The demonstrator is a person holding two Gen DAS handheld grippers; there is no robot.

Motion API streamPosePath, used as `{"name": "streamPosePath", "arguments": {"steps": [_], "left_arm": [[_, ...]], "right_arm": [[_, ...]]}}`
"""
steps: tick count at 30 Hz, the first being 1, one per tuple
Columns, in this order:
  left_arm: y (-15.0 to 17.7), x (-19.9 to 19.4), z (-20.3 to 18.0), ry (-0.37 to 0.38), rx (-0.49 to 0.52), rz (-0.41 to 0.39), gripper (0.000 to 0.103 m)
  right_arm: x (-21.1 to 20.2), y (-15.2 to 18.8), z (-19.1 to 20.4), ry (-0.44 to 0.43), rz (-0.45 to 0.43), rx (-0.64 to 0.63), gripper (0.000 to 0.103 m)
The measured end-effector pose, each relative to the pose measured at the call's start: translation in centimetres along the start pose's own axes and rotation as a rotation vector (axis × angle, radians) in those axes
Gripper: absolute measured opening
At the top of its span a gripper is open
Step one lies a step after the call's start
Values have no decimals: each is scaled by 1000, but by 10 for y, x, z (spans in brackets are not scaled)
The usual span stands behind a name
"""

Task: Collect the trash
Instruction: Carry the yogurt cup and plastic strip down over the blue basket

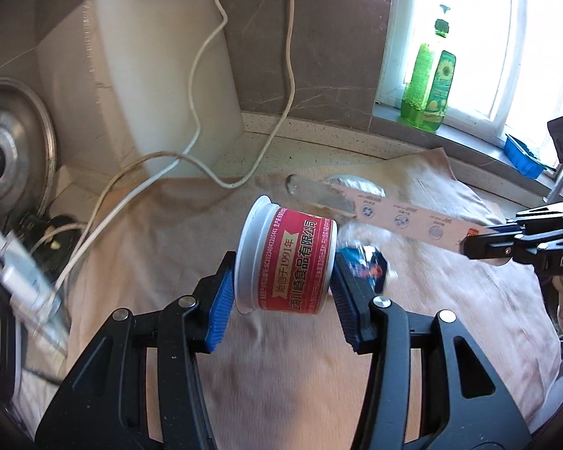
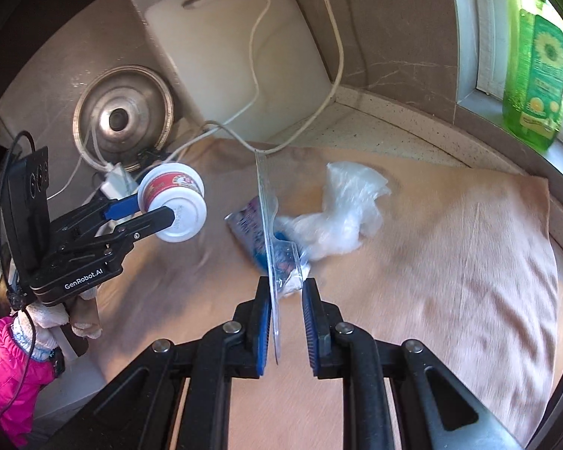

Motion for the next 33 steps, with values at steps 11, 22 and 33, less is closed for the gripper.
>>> {"name": "streamPosePath", "arguments": {"steps": [11,22,33], "left_arm": [[58,-78,-3,-6,-28,-18,49],[136,-137,-14,7,-111,8,49],[219,-167,-18,12,-180,83,49]], "right_arm": [[-60,61,43,-48,-10,-26,15],[-103,150,90,-113,60,-75,15],[-114,236,113,-161,165,-68,15]]}}
Point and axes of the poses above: each gripper's, at about its wrist camera, not at the fingertips, and x roughly the way its jaws point, z to its left, y to its underside, the point moved 6 cm from there along x, roughly the way its jaws point, and after that the axes turned 1 degree about x, right-handed, at the moved point
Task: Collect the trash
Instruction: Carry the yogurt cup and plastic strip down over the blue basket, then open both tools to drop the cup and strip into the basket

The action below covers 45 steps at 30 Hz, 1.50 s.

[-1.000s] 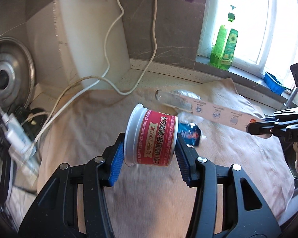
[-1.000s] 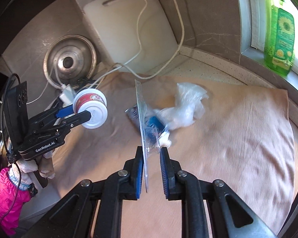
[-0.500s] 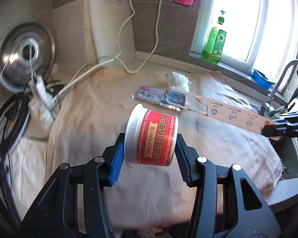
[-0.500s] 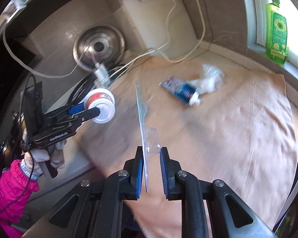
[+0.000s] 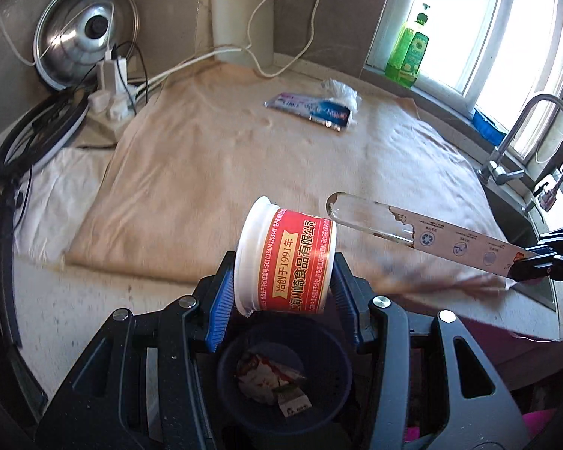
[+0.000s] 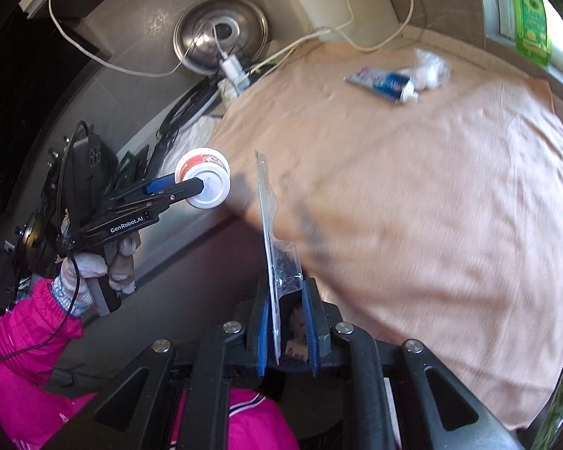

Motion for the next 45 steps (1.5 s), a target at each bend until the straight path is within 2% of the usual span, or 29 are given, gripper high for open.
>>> {"name": "streamPosePath", "arguments": {"steps": [4,10,24,31,45], "left_arm": [[28,-3,-1,12,-17,32,49],[62,4,-6,23,-21,95,49],[133,59,-11,17,-13,270,49],[155,81,-12,7,-15,327,49],[163,105,-21,-9,-2,370,50]], "right_arm": [[7,29,8,-14,47,10,15],[24,53,11,-10,106,20,15],[84,108,2,49,254,79,15],[108,117,-2,91,293,80,15],[137,111,4,114,310,42,17]]}}
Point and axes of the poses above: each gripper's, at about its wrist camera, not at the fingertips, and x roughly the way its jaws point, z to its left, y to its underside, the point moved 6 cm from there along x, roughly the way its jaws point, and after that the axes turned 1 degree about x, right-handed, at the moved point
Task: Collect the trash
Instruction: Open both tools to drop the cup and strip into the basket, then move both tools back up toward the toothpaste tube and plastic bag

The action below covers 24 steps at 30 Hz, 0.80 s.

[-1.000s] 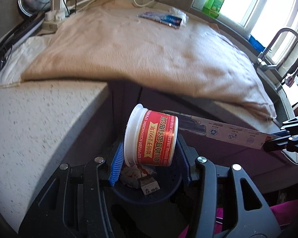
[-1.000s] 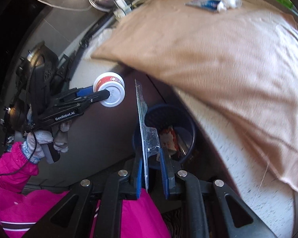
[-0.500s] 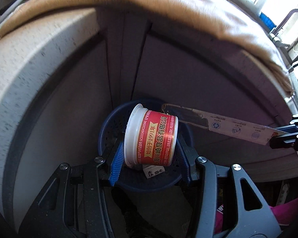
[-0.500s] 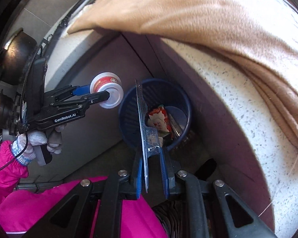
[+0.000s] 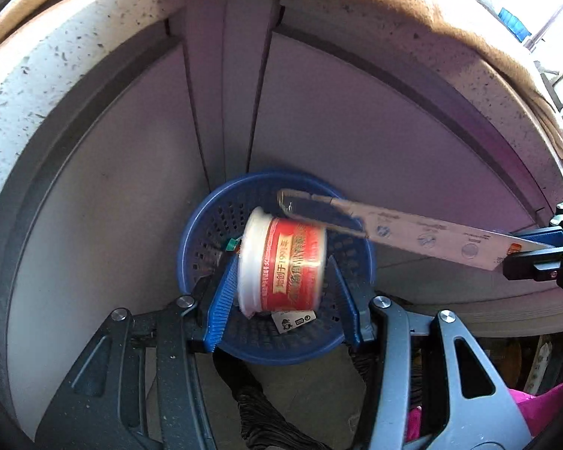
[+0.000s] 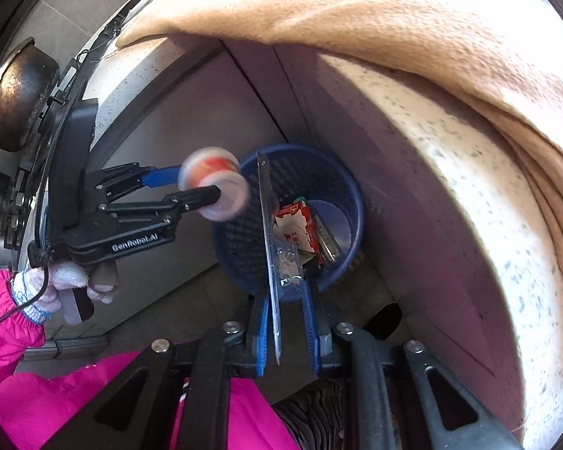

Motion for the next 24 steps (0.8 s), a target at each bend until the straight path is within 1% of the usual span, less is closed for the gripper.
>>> {"name": "streamPosePath", "arguments": {"steps": [3,6,8,10,14,16,18,24], "left_arm": [[2,-1,4,-5,1,9,51],[4,1,5,-15,4,14,56],[4,1,7,-18,4,14,57],[4,0,9,-20,2,14,57],[4,-5,11,-24,-1,5,57],[2,-9,11,-26,-1,-1,57],[1,-11,11,-28,2,-6,57],[-7,-30,10,-30,0,-42,57]], "right_arm": [[4,-3,3,-2,-10,-11,23],[6,-7,7,-4,-31,-29,36],[9,-8,10,-1,-32,-35,41],[9,-10,11,-6,-35,-34,50],[2,-10,8,-19,-50,-33,55],[-5,-9,4,-26,-62,-34,60],[-12,-10,4,-35,-72,-32,62],[-33,-16,11,-56,-105,-40,71]]}}
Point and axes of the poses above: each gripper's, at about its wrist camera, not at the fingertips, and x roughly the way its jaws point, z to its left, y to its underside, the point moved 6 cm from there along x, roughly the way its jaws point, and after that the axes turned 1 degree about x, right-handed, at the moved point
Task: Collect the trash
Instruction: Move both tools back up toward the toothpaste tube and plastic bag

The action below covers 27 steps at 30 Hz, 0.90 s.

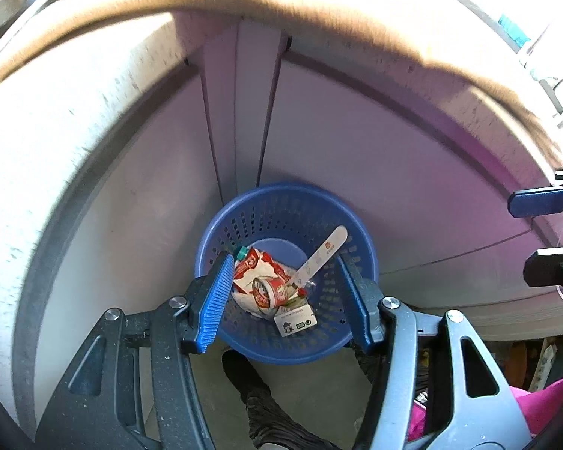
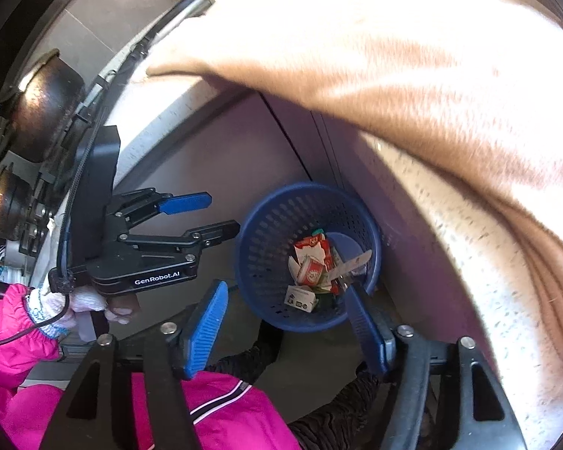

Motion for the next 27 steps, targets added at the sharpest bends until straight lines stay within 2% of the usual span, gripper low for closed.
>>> {"name": "streamPosePath", "arguments": {"steps": [4,14,15,17,24,27], "left_arm": [[-12,-22,1,9,-12,-48,57],[-69,-87,-6,-4,-23,-220,57],[-76,-91,-7,0,-29,-229,61],[-93,-97,-8,8,-44,-248,69],[-159,-103,-14,29,-98,-286,74],[-190,-98,-22,33,-87,-298,74]], "right_arm": [[-21,-9,5,-21,-40,-4,78],[-88,-45,-1,-55,-168,-7,84],[-93,-49,-4,-54,-182,-5,85],[-107,-61,-10,-55,-215,6,86],[-144,-112,-58,-10,-315,61,90],[-154,-136,-86,10,-347,94,91]]}}
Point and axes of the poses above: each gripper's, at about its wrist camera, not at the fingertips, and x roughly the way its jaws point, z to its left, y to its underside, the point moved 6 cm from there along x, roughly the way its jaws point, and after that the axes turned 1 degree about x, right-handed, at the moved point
